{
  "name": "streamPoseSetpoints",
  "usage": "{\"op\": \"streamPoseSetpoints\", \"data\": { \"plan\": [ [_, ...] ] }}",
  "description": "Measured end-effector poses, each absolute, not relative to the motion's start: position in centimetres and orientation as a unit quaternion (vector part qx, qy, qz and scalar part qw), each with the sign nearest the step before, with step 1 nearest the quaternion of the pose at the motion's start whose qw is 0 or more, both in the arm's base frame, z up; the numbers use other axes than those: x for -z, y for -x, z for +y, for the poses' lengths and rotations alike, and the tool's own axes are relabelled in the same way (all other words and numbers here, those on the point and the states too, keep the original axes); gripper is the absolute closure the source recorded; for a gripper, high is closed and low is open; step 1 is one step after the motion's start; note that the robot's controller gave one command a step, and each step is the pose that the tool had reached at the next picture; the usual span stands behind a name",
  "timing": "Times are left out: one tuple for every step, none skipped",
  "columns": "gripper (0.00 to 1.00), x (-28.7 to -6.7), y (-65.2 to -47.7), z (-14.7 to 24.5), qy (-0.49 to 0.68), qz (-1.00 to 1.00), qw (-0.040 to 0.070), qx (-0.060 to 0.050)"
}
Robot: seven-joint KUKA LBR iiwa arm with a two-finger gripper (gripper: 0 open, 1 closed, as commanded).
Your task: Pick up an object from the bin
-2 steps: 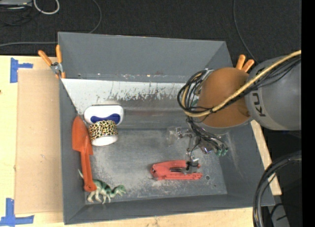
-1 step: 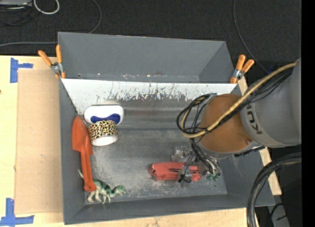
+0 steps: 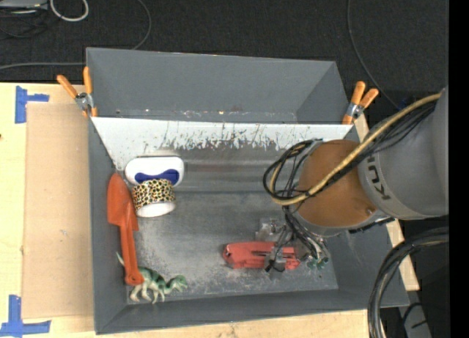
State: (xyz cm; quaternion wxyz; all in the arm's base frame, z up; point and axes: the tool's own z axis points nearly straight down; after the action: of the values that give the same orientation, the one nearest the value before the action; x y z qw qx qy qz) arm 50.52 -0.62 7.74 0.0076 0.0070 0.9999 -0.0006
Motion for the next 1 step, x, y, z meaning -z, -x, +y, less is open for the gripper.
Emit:
{"op": "streamPoseSetpoints", "data": {
  "plan": [
    [1.0,-19.09,-50.09,0.57,-0.003,1.0,0.005,0.0]
  ]
}}
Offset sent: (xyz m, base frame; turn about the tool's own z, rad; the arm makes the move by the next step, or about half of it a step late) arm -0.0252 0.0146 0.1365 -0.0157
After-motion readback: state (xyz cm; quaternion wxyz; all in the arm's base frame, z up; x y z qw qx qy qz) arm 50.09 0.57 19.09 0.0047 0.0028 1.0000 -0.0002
